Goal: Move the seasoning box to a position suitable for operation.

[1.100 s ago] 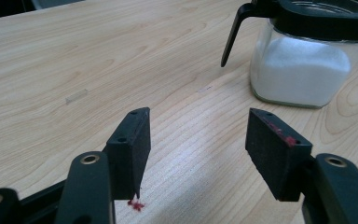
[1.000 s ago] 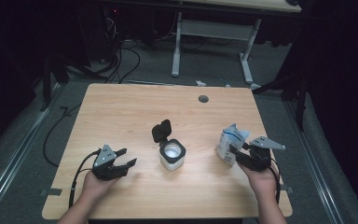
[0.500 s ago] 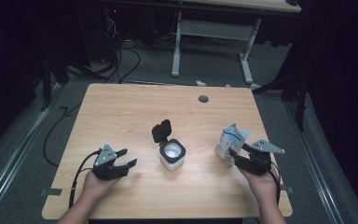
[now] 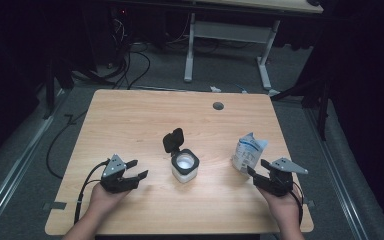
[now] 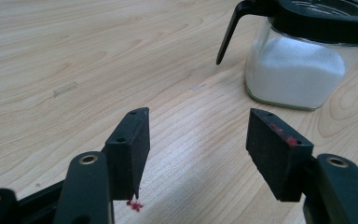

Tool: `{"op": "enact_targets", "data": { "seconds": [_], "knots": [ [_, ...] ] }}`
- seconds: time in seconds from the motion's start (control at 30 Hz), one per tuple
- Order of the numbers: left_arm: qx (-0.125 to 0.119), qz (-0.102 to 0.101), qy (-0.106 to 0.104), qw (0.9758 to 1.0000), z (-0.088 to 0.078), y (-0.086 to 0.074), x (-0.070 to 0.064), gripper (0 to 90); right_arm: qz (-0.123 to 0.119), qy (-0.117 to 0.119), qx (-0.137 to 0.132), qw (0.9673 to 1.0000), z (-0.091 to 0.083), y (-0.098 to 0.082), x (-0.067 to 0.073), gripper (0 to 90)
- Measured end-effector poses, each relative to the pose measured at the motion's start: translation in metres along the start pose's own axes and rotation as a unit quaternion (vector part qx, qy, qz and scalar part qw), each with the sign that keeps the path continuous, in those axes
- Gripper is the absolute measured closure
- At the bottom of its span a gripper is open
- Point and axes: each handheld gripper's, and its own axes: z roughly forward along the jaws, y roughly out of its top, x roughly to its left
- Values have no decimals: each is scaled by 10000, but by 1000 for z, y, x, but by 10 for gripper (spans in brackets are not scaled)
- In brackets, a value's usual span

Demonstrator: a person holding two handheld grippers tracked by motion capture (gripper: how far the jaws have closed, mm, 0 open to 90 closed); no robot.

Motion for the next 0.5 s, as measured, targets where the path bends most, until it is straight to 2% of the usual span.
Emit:
{"op": "enact_targets", "data": {
  "seconds": [0.27, 0.5],
  "knots": [
    [89, -15, -3, 10000, 3, 0, -1, 398, -66, -96, 122, 9999, -5, -21, 12, 401],
    [154, 18, -9, 9999, 5, -1, -2, 399, -41, -121, 101, 9999, -7, -36, 21, 407]
  ]
}}
